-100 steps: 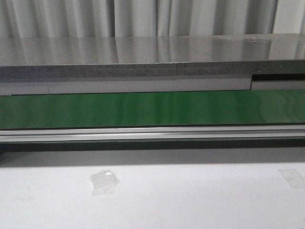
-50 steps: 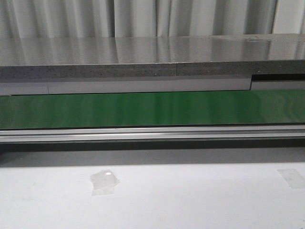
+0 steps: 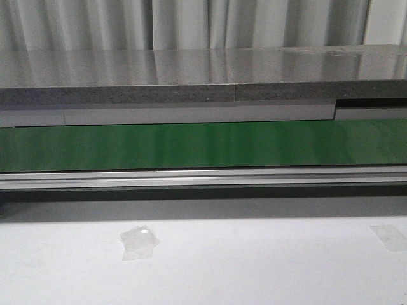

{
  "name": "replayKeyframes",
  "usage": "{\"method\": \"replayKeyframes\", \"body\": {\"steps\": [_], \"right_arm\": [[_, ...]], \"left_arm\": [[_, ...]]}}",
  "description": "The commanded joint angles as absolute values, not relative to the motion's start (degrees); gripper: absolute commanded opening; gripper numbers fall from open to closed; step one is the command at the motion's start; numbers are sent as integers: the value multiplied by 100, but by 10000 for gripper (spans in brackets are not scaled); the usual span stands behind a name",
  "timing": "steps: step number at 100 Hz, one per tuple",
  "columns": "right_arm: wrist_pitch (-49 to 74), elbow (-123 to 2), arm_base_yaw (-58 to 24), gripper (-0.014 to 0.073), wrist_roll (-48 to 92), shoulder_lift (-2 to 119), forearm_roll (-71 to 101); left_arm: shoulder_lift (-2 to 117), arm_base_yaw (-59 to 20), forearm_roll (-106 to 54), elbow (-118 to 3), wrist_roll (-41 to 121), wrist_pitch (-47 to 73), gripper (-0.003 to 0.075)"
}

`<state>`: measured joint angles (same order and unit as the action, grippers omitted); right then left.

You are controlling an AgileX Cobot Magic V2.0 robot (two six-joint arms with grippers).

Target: Move button from left to right

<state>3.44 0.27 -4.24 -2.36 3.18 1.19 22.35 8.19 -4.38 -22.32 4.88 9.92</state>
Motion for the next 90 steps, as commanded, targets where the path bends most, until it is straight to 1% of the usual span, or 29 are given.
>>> {"method": "replayKeyframes", "body": {"steps": [1,13,90], "right_arm": [[-261,83,-435,-65,-253,94,111],[0,69,-435,-65,-253,-180,110],[0,69,-435,-65,-253,-166,118]], "left_arm": [[2269,784,-488,-2392,479,518,-20],[2269,784,-488,-2392,479,518,-20],[2269,784,-488,-2392,479,518,-20]]}}
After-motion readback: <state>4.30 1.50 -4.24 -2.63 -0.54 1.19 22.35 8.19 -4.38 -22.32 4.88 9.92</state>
